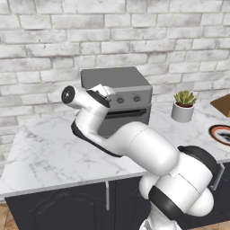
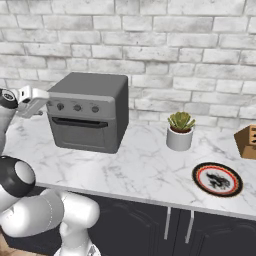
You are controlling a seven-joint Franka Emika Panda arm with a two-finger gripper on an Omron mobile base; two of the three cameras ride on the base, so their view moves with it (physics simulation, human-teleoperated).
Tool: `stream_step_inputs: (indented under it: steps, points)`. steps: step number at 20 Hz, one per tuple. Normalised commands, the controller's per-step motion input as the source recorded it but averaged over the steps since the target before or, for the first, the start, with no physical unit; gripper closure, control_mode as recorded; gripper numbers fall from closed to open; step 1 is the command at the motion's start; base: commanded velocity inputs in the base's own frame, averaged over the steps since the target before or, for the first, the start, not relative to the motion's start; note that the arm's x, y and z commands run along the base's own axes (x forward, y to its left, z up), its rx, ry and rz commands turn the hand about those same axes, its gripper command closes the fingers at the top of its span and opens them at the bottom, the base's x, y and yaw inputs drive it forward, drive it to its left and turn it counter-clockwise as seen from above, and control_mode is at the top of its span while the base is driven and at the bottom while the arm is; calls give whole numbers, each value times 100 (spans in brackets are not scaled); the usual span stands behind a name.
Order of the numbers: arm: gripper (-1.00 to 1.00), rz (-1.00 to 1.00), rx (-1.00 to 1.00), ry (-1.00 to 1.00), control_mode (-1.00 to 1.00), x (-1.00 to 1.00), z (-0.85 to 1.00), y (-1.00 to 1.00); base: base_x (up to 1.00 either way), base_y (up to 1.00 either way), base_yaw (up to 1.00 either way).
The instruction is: Pick up the bagel from the plate, place it on the toaster oven rack, close the door, and set the timer.
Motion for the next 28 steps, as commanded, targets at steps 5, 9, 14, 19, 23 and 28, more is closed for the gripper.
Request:
stream_step_inputs:
  steps: [5, 9, 14, 19, 23, 28]
  points:
    - [-100, -4, 6, 0, -100, 22, -4, -19, 0, 0, 0]
    - [-100, -3, 4, 0, -100, 17, -8, -16, 0, 0, 0]
    - [-100, -3, 3, 0, -100, 7, -21, -5, 0, 0, 0]
    - [-100, -3, 3, 0, -100, 4, -17, 0, 0, 0, 0]
    - [-100, -1, 5, -5, -100, 11, -1, 0, 0, 0, 0]
    - [-100, 0, 5, -7, -100, 14, 0, 0, 0, 0, 0]
